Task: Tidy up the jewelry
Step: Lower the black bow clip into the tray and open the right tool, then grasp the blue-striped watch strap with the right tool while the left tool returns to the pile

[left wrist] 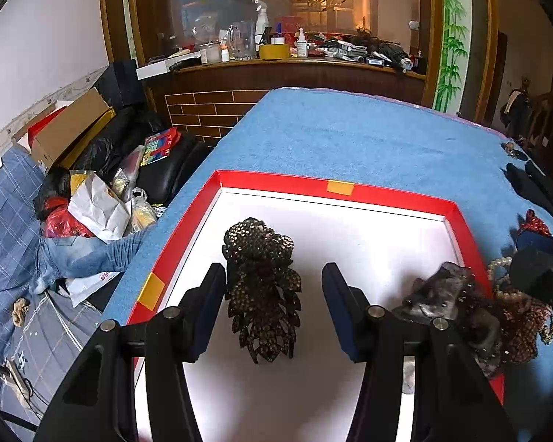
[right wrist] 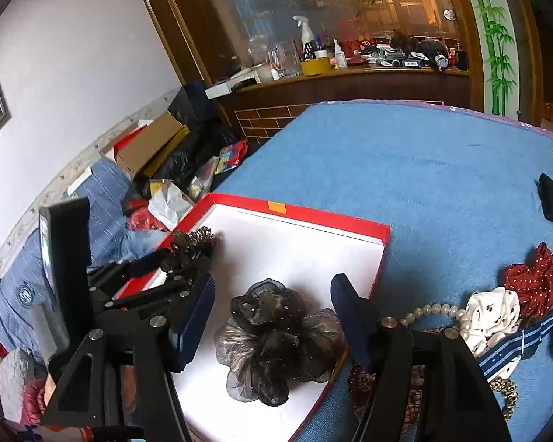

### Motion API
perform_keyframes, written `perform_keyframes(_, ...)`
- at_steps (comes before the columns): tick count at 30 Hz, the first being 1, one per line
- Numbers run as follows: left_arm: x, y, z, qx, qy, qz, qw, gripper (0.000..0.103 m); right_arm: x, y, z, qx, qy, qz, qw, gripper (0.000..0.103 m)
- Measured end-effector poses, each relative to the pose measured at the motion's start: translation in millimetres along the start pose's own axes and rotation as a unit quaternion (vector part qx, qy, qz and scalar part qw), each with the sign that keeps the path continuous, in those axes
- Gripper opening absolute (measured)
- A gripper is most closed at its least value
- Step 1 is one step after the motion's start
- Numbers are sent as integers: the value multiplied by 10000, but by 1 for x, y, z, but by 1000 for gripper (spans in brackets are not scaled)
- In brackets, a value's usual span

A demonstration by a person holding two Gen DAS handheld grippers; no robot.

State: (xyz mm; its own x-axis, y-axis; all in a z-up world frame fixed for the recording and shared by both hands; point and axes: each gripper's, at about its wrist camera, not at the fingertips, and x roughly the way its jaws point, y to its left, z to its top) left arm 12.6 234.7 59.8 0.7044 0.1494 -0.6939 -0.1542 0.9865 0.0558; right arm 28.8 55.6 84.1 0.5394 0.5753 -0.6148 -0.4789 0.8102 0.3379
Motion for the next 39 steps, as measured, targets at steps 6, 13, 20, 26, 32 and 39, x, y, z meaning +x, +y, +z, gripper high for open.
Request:
perform_keyframes(6, -18, -11, -4, 123, -156, -95, 9998, 53, -7, -7, -7, 47, -9, -13, 10000, 70)
perform_keyframes(13, -34, -23, -11, 146, -221, -255, 9993, 54, -17, -17, -17, 53, -14, -100, 9999, 70)
perform_keyframes(20, -48, -48, -19, 275, -257, -473, 9982, 54, -45, -39, -22, 61, -177, -217, 9996, 70)
perform_keyframes(26, -61, -74, -26, 462, -269, -719, 9960, 54, -81, -82, -33, 102, -345, -449, 9983, 65)
perform_keyframes(32, -71, -112, -38, 728, -132, -1238, 9895, 54, -122, -156, -50, 657, -606, -910, 9918, 44)
perform_keyframes(39, -69, -180, -58, 1178, 297, -2178, 9684, 54, -146, -211, -59, 1447, -681, -1569, 9746, 38)
